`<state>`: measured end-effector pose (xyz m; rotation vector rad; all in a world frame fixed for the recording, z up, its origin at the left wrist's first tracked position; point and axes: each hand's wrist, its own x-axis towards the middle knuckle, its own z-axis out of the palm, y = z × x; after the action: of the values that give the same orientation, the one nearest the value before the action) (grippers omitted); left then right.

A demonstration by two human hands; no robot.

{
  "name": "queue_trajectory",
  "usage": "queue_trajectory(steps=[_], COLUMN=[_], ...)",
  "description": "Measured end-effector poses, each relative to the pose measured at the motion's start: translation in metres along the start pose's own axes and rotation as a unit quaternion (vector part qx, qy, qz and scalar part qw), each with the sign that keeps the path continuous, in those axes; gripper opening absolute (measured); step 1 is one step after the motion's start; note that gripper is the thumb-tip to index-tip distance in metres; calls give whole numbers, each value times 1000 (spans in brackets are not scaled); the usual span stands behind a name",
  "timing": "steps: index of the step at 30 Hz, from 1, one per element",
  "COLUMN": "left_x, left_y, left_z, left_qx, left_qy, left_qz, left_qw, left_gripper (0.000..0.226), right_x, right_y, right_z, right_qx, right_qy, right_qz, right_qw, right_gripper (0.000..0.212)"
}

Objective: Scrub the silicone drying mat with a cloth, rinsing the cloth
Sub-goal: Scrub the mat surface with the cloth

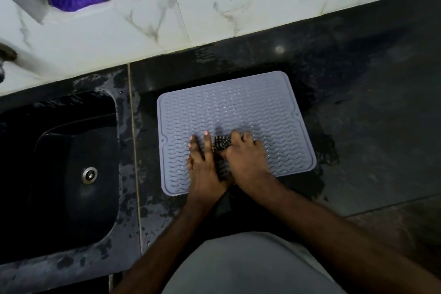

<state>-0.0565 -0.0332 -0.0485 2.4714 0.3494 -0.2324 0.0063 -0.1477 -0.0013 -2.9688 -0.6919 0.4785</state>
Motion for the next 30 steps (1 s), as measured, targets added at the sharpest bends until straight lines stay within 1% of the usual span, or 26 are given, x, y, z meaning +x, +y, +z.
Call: queue_trajectory(steps=[2, 5, 7, 11, 13, 15, 16, 17, 19, 20, 21, 23, 24, 26, 30], left_x=[2, 8, 12, 22, 27, 29, 29, 29, 30, 32, 35, 40, 43, 45, 43], left_y=[8, 20, 27, 46, 58, 67, 71, 73, 78, 80, 82, 87, 89, 93, 98], left_z=[-3, -7, -11, -17, -16, -13, -11, -10, -8, -7, -8, -12, -13, -12, -9], left_qx=[14, 105, 145, 170, 184, 193, 209, 233, 265, 270, 275, 290, 296, 303, 307], left_qy=[-22, -77, -110, -157, -177, -187, -182, -170, -158, -174, -206, -277, -296, -306, -297], left_qz=[-23, -47, -66, -113, -135, -151, -145, -119, -23, 23, 50, 55, 47, 35, 29], left_qw=[999, 990, 981, 966, 957, 951, 950, 950, 951, 947, 938, 915, 907, 902, 904], left_gripper=[122, 115, 113, 117, 117, 117, 118, 118, 114, 112, 109, 105, 105, 108, 114], right_x=[-3, -6, -8, -14, -16, -20, -21, -23, -25, -27, -28, -31, -33, -37, -44], right_y=[21, 54, 69, 96, 108, 119, 123, 125, 130, 133, 136, 145, 150, 159, 171], right_z=[-2, -8, -11, -20, -24, -26, -27, -28, -29, -30, -30, -31, -30, -29, -26], right_qx=[-8, -6, 0, -4, 0, -6, -4, 2, 4, 1, -2, -1, -6, -19, -25], right_qy=[-12, -36, -56, -64, -71, -77, -81, -86, -90, -87, -83, -77, -73, -63, -26], right_qz=[20, 46, 56, 69, 92, 117, 126, 130, 135, 140, 147, 162, 169, 180, 213], right_qw=[1000, 998, 997, 996, 993, 990, 989, 988, 987, 986, 986, 984, 983, 982, 976], right_gripper=[29, 31, 33, 32, 33, 38, 42, 45, 44, 43, 42, 42, 41, 38, 33])
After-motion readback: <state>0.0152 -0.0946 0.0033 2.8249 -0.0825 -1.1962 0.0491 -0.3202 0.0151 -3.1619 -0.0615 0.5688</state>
